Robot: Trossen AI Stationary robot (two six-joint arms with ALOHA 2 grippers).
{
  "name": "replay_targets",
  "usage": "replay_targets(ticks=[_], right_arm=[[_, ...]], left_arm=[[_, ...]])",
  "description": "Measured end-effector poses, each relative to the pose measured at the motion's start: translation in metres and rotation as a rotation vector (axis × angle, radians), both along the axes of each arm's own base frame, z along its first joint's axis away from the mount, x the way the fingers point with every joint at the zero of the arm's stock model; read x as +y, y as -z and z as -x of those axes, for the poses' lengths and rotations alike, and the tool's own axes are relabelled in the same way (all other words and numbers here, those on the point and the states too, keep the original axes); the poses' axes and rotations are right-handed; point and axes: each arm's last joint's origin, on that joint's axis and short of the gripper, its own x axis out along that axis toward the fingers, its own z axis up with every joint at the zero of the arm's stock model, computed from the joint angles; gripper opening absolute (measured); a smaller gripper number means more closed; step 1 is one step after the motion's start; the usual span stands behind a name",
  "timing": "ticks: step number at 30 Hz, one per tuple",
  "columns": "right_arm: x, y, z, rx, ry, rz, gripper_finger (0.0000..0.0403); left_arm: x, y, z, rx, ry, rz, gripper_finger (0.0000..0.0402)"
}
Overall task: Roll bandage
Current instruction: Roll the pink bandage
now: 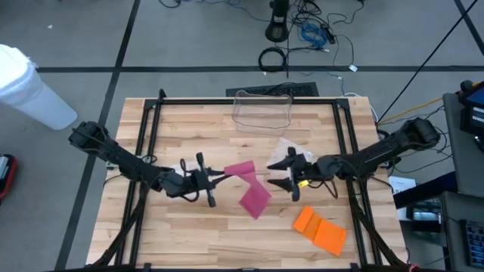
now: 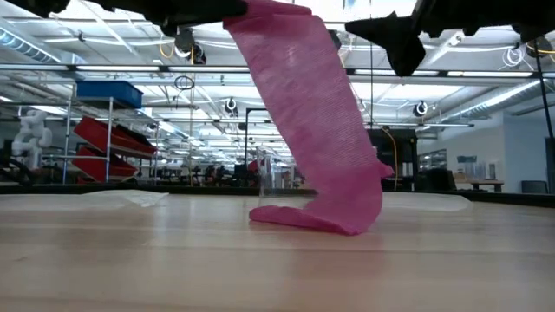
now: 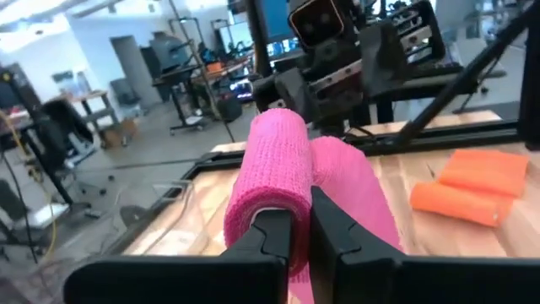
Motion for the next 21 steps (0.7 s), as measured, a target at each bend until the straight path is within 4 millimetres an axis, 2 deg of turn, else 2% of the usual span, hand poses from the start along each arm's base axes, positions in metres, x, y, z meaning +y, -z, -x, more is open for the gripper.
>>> replay_targets(ticks=[4,8,12,16,19,21], right_arm=[[0.005,0.025,-0.015,0.052,0.006,-0.059,0.0257],[0.015,0.040,-0.028,-0.014,-0.042,-0.088,0.0250],[0.022,0.043,-0.043,-0.039,-0.071,-0.088,0.0243],[0.025,0.045,-0.062,0.006,-0.049,-0.046,0.0237],[0.023,0.038,-0.079,0.031,-0.010,-0.018,0.0212],[0.023,0.036,-0.086,0.065,0.000,0.019,0.0163]], left_arm=[[-0.009,-0.001,0.004,0.016,0.025,-0.075,0.0014],[-0.008,-0.001,0.005,0.026,-0.028,-0.104,0.0013],[-0.006,-0.002,0.004,0.019,-0.036,-0.099,0.0013],[-0.007,-0.001,0.004,0.021,-0.003,-0.098,0.0013],[-0.008,-0.001,0.003,0.014,0.019,-0.075,0.0013],[-0.008,-0.001,0.003,0.010,0.024,-0.064,0.0013]])
